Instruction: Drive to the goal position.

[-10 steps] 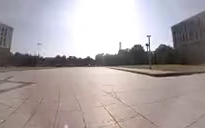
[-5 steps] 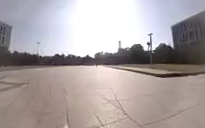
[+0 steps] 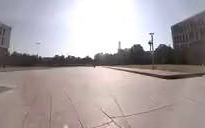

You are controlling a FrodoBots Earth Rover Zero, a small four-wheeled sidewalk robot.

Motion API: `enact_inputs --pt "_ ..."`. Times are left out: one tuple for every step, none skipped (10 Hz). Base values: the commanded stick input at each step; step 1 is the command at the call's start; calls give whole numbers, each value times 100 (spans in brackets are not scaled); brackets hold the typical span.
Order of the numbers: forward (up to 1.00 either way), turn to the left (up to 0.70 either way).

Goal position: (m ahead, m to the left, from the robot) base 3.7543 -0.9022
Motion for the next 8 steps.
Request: enact_inputs --pt "100 0" --pt "100 0" --pt "100 0" --pt "100 0" --pt "100 0" --pt "100 0" --pt "100 0" --pt "100 0"
